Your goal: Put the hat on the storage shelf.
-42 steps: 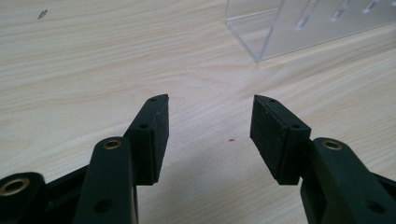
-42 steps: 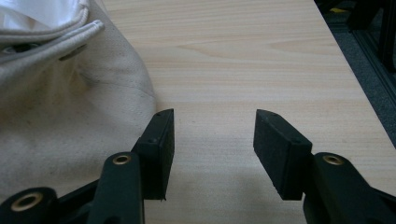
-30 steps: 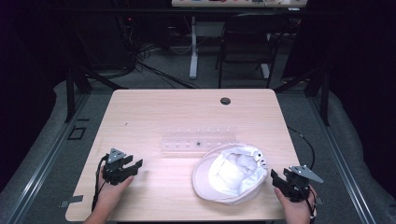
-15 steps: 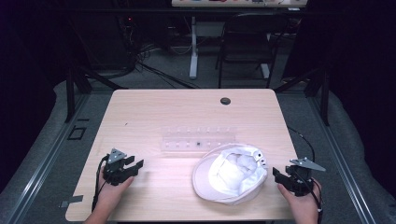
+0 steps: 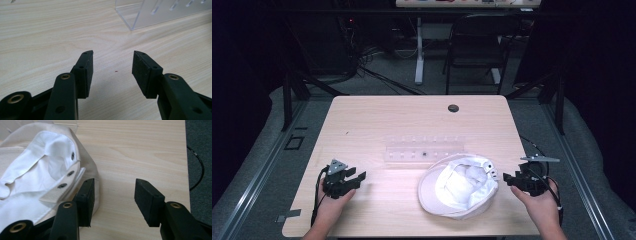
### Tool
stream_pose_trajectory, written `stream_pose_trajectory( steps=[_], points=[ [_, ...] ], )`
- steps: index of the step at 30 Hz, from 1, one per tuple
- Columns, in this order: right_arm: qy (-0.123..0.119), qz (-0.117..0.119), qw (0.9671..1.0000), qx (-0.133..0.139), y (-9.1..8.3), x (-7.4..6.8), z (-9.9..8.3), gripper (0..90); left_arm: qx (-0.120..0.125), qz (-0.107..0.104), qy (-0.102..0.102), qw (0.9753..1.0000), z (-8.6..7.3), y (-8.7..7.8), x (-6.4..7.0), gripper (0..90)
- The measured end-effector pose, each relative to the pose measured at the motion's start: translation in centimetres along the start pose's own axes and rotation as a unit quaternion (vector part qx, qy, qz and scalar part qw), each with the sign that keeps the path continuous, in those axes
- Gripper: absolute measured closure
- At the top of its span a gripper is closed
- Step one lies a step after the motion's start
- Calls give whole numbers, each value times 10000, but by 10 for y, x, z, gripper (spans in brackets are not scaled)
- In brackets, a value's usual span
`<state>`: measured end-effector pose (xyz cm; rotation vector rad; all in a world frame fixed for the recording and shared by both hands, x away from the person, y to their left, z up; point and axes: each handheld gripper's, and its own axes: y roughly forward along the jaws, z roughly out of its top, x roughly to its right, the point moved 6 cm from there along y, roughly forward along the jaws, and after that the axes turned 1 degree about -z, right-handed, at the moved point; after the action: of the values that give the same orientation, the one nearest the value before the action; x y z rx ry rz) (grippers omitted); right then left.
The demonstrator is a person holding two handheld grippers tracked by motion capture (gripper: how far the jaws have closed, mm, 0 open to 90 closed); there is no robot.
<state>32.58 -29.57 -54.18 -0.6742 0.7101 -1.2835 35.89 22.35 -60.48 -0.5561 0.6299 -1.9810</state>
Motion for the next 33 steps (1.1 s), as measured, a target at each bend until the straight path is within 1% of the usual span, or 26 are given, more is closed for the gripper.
stream_pose_trajectory(
  steps=[2, 3, 4, 7, 8, 9, 12, 13, 15, 16, 17, 18, 19, 20, 21, 22, 24, 25, 27, 28, 29, 30, 31, 32, 33],
  points=[
    [-47, 40, 9999, -81, -3, -2, 6, 490, -18, 10, 11, 10000, 0, 0, 0, 515],
    [-47, 40, 9999, -81, -3, -2, 6, 490, -18, 10, 9, 10000, 0, 0, 0, 515],
    [-122, 9, 9998, -151, -5, -4, 13, 480, -44, 7, 18, 10000, 0, 0, 0, 511],
    [-166, 65, 9995, -267, -6, -8, 22, 480, -59, -2, 19, 10000, -1, 1, 0, 505],
    [-166, 65, 9995, -267, -6, -8, 22, 480, -75, 1, 16, 10000, -1, 1, 0, 505],
    [-189, 166, 9991, -329, -7, -12, 28, 484, -82, 6, 15, 10000, -1, 2, -1, 504],
    [-204, 202, 9989, -377, -7, -15, 33, 484, -88, 11, 10, 10000, -1, 1, -2, 502],
    [-244, 236, 9984, -458, -6, -18, 39, 484, -95, -7, 0, 10000, -1, 1, -2, 501],
    [-249, 296, 9976, -572, -4, -19, 42, 483, -85, 1, 0, 10000, -1, 1, -2, 501],
    [-249, 296, 9976, -572, -4, -19, 42, 483, -90, -6, -5, 10000, -1, 1, -2, 501],
    [-189, 438, 9958, -779, -1, -22, 45, 476, -85, -12, -5, 10000, -1, 1, -2, 500],
    [-189, 438, 9958, -779, -1, -22, 45, 476, -84, -13, -10, 10000, -1, 1, -2, 500],
    [-171, 544, 9935, -980, 1, -24, 47, 476, -84, -16, -11, 10000, -1, 1, -2, 498],
    [-171, 544, 9935, -980, 1, -24, 47, 476, -86, -15, -9, 10000, -1, 1, -2, 498],
    [-148, 604, 9927, -1032, 2, -25, 47, 477, -90, -10, -7, 10000, -1, 1, -2, 498],
    [-144, 637, 9905, -1214, 5, -27, 48, 478, -80, -18, -12, 10000, -1, 2, -2, 496],
    [-115, 651, 9899, -1254, 7, -28, 49, 478, -80, -19, -12, 10000, -1, 2, -2, 496],
    [-110, 684, 9890, -1310, 8, -28, 49, 478, -68, -21, -26, 10000, -1, 2, -2, 496],
    [-28, 763, 9858, -1498, 11, -29, 50, 477, -70, -17, -24, 10000, -1, 2, -2, 495],
    [157, 876, 9831, -1603, 15, -31, 49, 469, -71, -23, -28, 10000, -1, 2, -2, 495],
    [144, 901, 9805, -1740, 17, -30, 48, 468, -71, -22, -27, 10000, -1, 2, -2, 495],
    [144, 901, 9805, -1740, 17, -30, 48, 468, -71, -22, -27, 10000, -1, 2, -2, 495],
    [229, 967, 9776, -1855, 22, -31, 47, 469, -74, -17, -30, 10000, -1, 2, -2, 495],
    [229, 967, 9776, -1855, 22, -31, 47, 469, -74, -17, -30, 10000, -1, 2, -2, 495],
    [266, 937, 9758, -1959, 26, -31, 45, 469, -73, -13, -32, 10000, -1, 2, -2, 495]
  ],
)
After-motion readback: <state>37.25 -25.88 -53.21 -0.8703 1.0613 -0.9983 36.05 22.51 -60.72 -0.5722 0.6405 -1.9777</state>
